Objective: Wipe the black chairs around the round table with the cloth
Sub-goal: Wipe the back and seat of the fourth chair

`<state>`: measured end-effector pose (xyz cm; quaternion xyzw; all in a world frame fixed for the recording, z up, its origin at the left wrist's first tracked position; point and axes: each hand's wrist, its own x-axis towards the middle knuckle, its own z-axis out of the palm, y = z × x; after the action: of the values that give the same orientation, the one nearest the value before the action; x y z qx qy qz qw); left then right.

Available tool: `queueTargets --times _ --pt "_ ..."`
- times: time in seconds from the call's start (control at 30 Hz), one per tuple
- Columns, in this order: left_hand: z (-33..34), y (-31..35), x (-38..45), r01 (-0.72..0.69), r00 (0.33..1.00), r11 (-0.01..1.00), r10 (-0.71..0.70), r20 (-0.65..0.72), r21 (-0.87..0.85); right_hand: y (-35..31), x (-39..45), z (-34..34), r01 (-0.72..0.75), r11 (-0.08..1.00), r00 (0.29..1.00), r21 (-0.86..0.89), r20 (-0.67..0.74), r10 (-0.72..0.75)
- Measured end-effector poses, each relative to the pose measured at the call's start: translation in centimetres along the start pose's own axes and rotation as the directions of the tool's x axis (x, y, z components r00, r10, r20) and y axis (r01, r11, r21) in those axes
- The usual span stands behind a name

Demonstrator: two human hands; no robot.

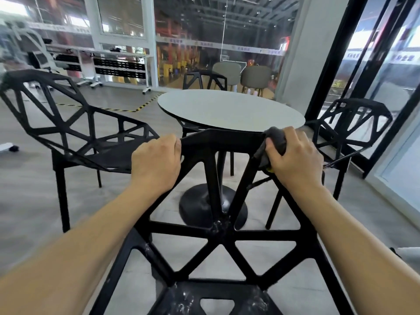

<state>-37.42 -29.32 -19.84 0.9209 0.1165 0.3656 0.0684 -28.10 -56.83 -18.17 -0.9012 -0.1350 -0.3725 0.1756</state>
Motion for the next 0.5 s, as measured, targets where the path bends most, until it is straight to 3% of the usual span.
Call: queueTargets --times 0.1,0.17,0.3,0.4,0.5 --pt "-0.3 0.3 0.2 0.003 0.999 1.0 -0.004 0.034 0.023 -4.4 1.9 1.4 0.049 0.999 0.999 -0.006 0.002 -0.049" --pt "-0.3 0.4 0.2 -0.003 1.0 1.0 0.003 0.03 0.024 -8.2 2.4 2.6 0.163 0.986 0.987 -0.037 0.018 -0.162" --pt "-0.4 0.0 0.2 -0.016 1.0 1.0 0.016 -0.022 -0.024 -14.5 2.2 4.5 0.323 0.943 0.946 0.08 -0.007 -0.324" --pt "-0.6 -0.5 -0.3 -0.02 0.997 0.999 0.018 -0.074 -0.031 -13.0 2.3 4.1 0.423 0.902 0.906 0.081 -0.011 -0.424" --pt "-0.3 -0.4 -0.2 -0.008 0.997 1.0 0.006 -0.075 -0.018 -5.7 2.0 2.3 0.291 0.957 0.957 0.008 0.008 -0.291"
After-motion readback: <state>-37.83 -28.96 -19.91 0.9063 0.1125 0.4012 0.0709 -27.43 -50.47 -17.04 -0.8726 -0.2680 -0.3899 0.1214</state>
